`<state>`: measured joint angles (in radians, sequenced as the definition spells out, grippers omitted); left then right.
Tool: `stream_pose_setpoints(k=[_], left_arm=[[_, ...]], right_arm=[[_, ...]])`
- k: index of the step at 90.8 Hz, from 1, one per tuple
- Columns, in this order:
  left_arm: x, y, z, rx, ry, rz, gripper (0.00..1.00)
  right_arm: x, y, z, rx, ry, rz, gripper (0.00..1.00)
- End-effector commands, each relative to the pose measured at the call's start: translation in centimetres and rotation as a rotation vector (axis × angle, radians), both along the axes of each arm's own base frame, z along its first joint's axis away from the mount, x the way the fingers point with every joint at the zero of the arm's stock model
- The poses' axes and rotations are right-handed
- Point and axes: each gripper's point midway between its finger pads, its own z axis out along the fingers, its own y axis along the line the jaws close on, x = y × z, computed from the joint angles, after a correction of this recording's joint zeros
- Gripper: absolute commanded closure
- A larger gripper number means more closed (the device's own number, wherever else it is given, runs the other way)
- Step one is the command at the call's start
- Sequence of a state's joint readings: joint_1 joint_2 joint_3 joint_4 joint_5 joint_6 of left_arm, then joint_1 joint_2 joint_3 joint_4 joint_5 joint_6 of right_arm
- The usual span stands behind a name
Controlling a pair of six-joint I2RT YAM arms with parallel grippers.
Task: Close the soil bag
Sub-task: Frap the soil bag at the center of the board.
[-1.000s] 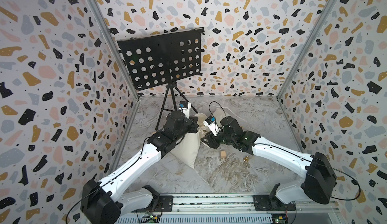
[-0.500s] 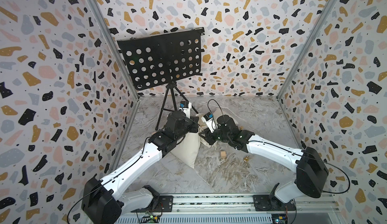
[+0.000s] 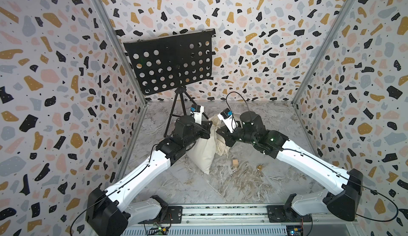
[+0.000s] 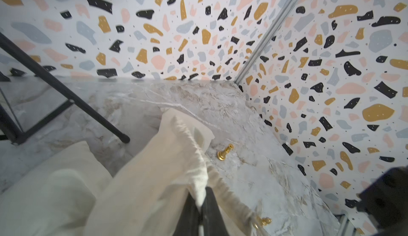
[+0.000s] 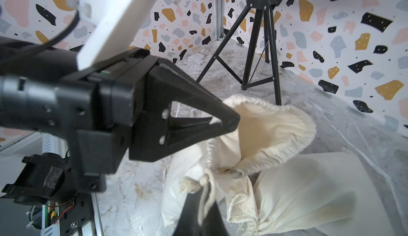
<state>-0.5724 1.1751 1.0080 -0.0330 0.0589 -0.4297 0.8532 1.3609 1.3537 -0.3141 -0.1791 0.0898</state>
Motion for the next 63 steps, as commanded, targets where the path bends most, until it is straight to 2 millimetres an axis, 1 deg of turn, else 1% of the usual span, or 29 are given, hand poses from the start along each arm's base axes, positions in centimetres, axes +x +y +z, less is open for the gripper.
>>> stream_pose_setpoints(k=[1, 5, 8, 16, 22, 31, 37, 41, 52, 63], left_arm=[[0.8, 2.7, 3.4, 0.014, -0.146, 0.084, 0.56], [0.1, 3.1, 3.8, 0.029, -0.194, 0.075, 0.45], [-0.4, 3.4, 4.4, 0.031, -0.243, 0.073, 0.38], [-2.0, 3.9, 4.8, 0.063, -0.358, 0.044, 0.3], [-3.0, 3.6, 4.4, 0.103, -0.43, -0.007, 0.28], [-4.3, 2.4, 3.7, 0.139, -0.509, -0.109, 0.25], [-5.1, 1.4, 3.9, 0.13, -0.559, -0.173, 0.25], [-5.5, 0.8, 4.4, 0.124, -0.598, -0.211, 0.24], [-6.1, -1.2, 5.2, 0.157, -0.66, -0.305, 0.24], [-5.9, -3.1, 5.1, 0.186, -0.7, -0.369, 0.24]], right_arm=[[-0.4, -1.0, 5.7, 0.018, -0.133, 0.012, 1.0], [-0.1, -0.7, 6.1, 0.011, -0.142, 0.018, 1.0], [0.0, -0.5, 6.5, 0.006, -0.149, 0.024, 1.0], [0.3, 0.1, 6.6, -0.018, -0.148, 0.041, 1.0], [0.4, 0.3, 6.4, -0.025, -0.144, 0.043, 1.0], [0.5, 0.3, 6.3, -0.029, -0.14, 0.042, 1.0], [0.4, 0.3, 6.4, -0.027, -0.141, 0.042, 1.0], [0.4, 0.2, 6.6, -0.024, -0.143, 0.04, 1.0], [0.2, 0.0, 7.0, -0.021, -0.149, 0.038, 1.0], [0.1, -0.4, 7.5, -0.011, -0.157, 0.032, 1.0]])
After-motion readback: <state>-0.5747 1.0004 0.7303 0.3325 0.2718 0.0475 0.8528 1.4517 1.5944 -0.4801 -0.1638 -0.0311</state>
